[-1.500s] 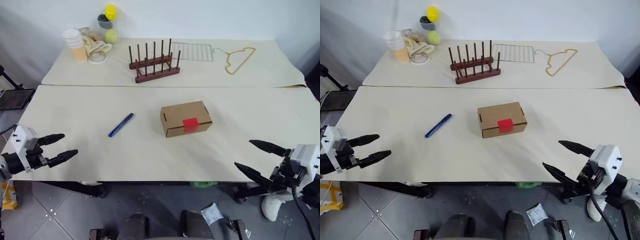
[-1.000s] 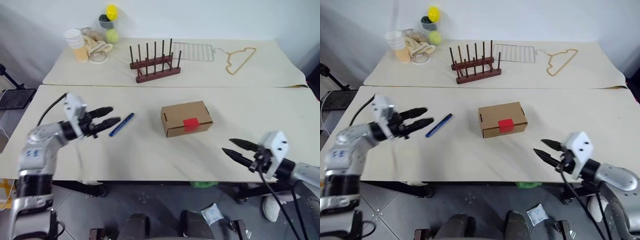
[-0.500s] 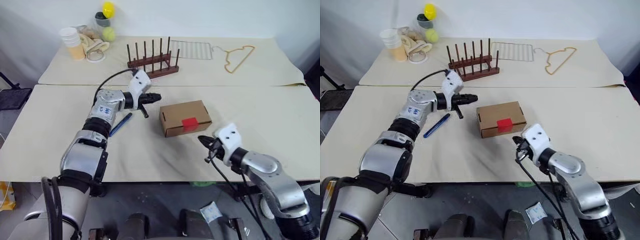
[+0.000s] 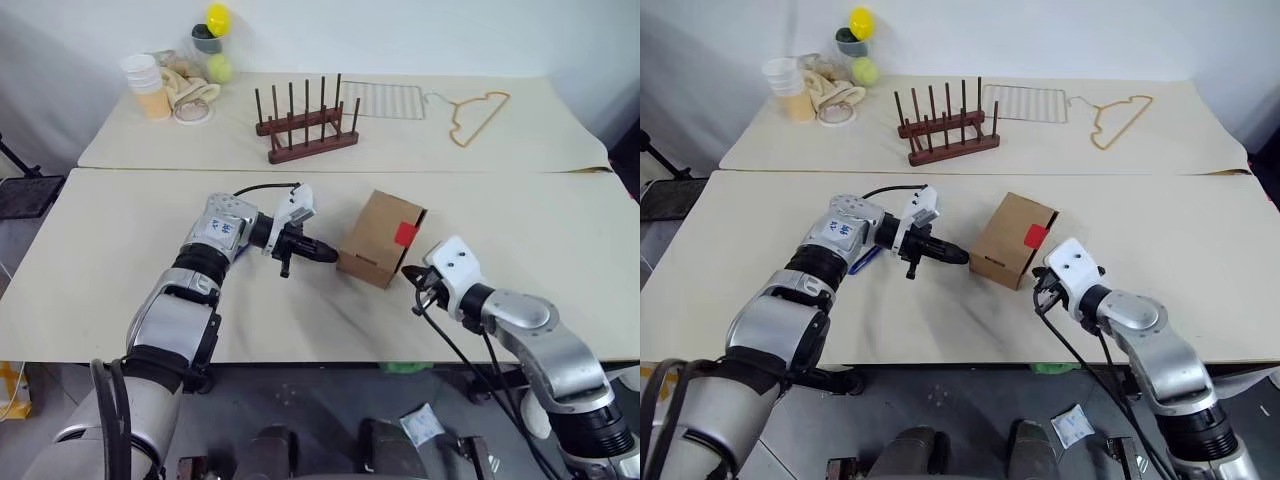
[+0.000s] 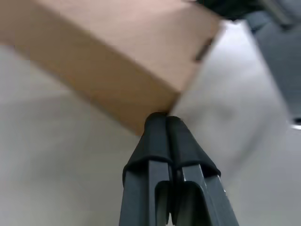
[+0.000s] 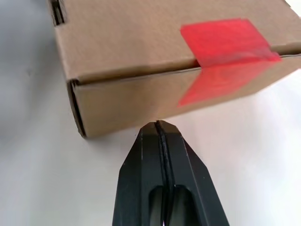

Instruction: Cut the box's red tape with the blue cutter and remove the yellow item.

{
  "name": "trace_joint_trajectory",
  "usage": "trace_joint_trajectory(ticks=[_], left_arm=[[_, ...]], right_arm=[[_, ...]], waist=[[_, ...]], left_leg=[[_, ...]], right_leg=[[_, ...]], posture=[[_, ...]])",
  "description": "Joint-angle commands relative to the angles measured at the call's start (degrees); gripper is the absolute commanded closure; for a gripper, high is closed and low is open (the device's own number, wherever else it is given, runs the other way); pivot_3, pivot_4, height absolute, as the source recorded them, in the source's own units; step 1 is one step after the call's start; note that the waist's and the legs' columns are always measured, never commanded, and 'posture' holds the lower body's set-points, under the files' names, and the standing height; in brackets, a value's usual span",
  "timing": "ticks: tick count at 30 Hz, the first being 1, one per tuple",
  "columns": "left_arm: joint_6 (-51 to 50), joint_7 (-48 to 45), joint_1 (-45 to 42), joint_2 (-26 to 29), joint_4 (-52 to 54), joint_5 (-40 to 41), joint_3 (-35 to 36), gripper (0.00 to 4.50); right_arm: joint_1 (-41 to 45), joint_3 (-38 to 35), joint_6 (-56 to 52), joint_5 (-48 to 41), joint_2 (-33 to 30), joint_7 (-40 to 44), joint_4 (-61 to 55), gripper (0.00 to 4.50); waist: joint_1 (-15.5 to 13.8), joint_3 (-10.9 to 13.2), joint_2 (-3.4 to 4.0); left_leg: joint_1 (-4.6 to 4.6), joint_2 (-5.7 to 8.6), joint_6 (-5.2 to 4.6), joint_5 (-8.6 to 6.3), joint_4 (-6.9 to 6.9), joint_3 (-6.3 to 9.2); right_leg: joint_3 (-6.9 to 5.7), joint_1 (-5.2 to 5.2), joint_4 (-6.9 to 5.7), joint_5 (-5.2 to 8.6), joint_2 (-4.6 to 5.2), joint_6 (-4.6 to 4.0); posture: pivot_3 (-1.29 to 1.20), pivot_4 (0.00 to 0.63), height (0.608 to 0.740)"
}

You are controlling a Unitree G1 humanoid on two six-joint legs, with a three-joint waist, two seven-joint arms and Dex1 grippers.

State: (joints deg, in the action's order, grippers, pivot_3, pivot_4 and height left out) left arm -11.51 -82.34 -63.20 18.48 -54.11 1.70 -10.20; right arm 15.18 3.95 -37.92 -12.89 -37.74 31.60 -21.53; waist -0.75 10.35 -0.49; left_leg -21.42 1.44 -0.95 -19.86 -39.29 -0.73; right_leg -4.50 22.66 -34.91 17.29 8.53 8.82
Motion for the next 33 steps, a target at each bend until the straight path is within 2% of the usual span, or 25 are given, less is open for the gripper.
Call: trace_joint_trajectory(ticks=[1, 6, 10, 14, 17, 21, 25, 30, 33], left_arm=[[-7.27, -2.86, 6.95, 1.17, 14.77, 2.91, -1.16, 4.48], [-16.80, 3.41, 18.32, -0.85, 33.46, 5.75, -1.76, 4.48], [-23.64, 7.62, 20.19, 1.42, 41.91, 9.85, 2.79, 4.48], [-25.08, 11.96, 15.61, 4.38, 37.41, 13.26, 9.37, 4.48], [-21.53, 16.89, 11.26, 4.34, 30.41, 12.41, 11.22, 4.48], [-12.94, 27.14, 7.04, 1.26, 20.40, 7.20, 9.82, 4.48], [-2.86, 34.15, 4.49, -5.44, 10.76, 1.86, 5.47, 4.48], [-1.74, 29.57, 3.99, -7.51, 8.25, 0.38, 1.67, 4.48], [-5.33, 22.11, 6.00, -6.82, 12.02, 0.69, -1.82, 4.48]], right_arm=[[2.81, -1.81, 5.27, -0.04, -2.74, 4.93, 1.81, 4.50], [4.94, 0.14, 11.33, 2.71, -5.66, 9.75, 8.44, 4.50], [4.11, -2.84, 9.08, 2.23, -7.74, 10.46, 7.73, 4.50], [3.38, -5.10, 4.70, 2.76, -7.75, 7.63, 5.84, 4.50], [3.50, -5.07, 2.60, 3.53, -5.87, 4.97, 5.96, 4.50], [4.78, -4.82, 2.82, 3.95, -2.05, 2.08, 8.15, 4.50], [9.26, -3.34, 6.34, 5.82, 2.77, -1.08, 14.54, 4.50], [12.65, -1.20, 10.00, 7.06, 4.24, 0.46, 18.75, 4.50], [14.17, -0.37, 12.30, 7.41, 3.61, 3.08, 21.56, 4.50]], waist=[[0.44, 0.00, 0.00], [0.48, 0.00, 0.00], [0.35, 0.00, 0.00], [0.35, 0.00, 0.00], [0.30, 0.00, 0.00], [-0.63, 0.00, 0.00], [-0.81, 0.00, 0.00], [-0.37, 0.00, 0.00], [0.33, 0.00, 0.01]], left_leg=[[0.01, -0.02, 0.00, 0.00, 0.00, 0.01], [0.02, -0.09, 0.00, 0.00, -0.01, 0.29], [-0.01, -0.14, 0.00, 0.00, -0.09, 0.34], [0.00, -0.13, 0.00, 0.00, -0.24, 0.54], [0.02, -0.09, 0.01, 0.00, -0.27, 0.58], [0.03, 0.04, 0.01, -0.01, -0.27, 0.58], [-0.02, 0.10, 0.01, -0.01, -0.31, 0.36], [-0.14, 0.09, 0.02, -0.01, -0.29, 0.14], [-0.12, 0.05, 0.02, -0.01, -0.24, 0.10]], right_leg=[[0.00, 0.00, -0.01, 0.00, 0.00, 0.00], [0.04, -0.02, -0.06, 0.00, 0.04, 0.00], [0.06, -0.02, -0.05, 0.00, 0.07, 0.00], [0.07, -0.04, -0.13, 0.00, 0.04, -0.01], [0.08, -0.08, -0.14, -0.01, 0.04, -0.01], [0.06, -0.10, -0.10, -0.01, 0.06, 0.00], [0.03, -0.10, -0.08, -0.05, 0.08, 0.07], [-0.03, -0.01, -0.08, -0.05, 0.06, 0.07], [-0.04, 0.01, -0.09, -0.05, 0.02, 0.07]], posture=[[0.00, 0.150, 0.740], [0.00, 0.150, 0.740], [0.00, 0.150, 0.740], [0.00, 0.150, 0.740], [0.00, 0.150, 0.740], [0.00, 0.150, 0.740], [0.00, 0.150, 0.740], [0.00, 0.150, 0.740], [0.00, 0.150, 0.740]])
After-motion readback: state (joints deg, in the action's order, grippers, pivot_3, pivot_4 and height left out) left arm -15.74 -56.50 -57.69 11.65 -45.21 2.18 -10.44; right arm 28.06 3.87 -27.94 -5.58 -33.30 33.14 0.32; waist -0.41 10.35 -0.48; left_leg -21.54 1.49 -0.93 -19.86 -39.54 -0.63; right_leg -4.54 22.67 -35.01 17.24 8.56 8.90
